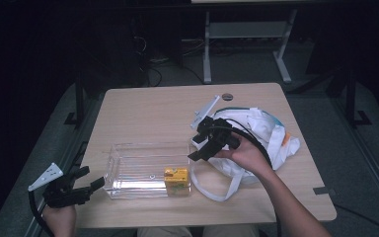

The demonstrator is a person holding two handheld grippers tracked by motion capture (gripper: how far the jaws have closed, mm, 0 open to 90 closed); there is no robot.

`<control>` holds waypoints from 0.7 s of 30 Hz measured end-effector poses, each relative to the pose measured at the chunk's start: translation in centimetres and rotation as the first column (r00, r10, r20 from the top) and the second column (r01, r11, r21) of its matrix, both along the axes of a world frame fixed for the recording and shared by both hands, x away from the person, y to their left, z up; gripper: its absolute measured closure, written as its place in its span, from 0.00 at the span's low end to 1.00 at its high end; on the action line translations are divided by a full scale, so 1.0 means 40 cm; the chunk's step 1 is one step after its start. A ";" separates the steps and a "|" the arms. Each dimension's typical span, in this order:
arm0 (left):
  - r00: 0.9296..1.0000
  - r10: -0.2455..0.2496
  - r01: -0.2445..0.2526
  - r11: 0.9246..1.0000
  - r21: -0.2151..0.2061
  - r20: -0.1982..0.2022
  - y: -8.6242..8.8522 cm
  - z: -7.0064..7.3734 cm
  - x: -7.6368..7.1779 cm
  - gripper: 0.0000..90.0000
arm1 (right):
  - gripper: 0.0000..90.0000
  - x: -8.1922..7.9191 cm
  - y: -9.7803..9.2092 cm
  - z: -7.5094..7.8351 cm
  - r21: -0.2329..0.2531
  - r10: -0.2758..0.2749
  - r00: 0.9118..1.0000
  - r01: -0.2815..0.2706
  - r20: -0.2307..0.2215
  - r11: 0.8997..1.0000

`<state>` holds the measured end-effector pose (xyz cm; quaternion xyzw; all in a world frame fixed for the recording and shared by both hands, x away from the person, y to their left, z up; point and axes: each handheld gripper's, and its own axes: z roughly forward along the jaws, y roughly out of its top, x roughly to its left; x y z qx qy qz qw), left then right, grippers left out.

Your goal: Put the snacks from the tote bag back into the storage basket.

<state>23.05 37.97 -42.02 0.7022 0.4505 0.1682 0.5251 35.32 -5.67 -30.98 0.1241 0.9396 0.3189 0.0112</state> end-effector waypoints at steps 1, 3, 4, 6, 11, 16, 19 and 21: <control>1.000 0.000 0.000 1.000 0.000 0.001 0.000 0.000 0.000 0.14 | 0.40 0.000 -0.005 0.001 0.001 -0.009 1.000 0.009 0.000 1.000; 1.000 -0.001 0.001 1.000 0.000 0.002 0.000 0.000 0.000 0.14 | 0.40 0.001 -0.009 0.002 0.000 -0.011 1.000 0.011 0.003 1.000; 1.000 0.000 0.000 1.000 -0.001 0.002 0.000 0.000 0.000 0.14 | 0.40 0.001 -0.011 0.002 0.000 -0.012 1.000 0.012 0.004 1.000; 1.000 0.000 0.000 1.000 -0.001 0.001 0.000 0.000 0.000 0.14 | 0.40 0.001 -0.016 0.002 -0.003 -0.020 1.000 0.020 0.004 1.000; 1.000 0.000 0.000 1.000 0.000 0.001 0.000 0.000 0.000 0.14 | 0.39 0.004 -0.033 -0.002 -0.007 -0.035 0.999 0.035 0.008 0.999; 1.000 0.001 -0.001 1.000 -0.001 -0.002 -0.001 0.000 0.000 0.14 | 0.39 0.004 -0.050 -0.006 -0.003 -0.057 0.998 0.057 0.007 0.998; 1.000 0.001 -0.001 1.000 0.000 -0.002 -0.001 0.000 0.000 0.14 | 0.39 0.003 -0.060 -0.006 -0.002 -0.069 0.998 0.069 0.006 0.998; 1.000 0.001 -0.001 1.000 -0.001 -0.002 0.000 0.000 0.000 0.14 | 0.39 0.002 -0.067 -0.006 0.000 -0.076 0.997 0.076 0.007 0.997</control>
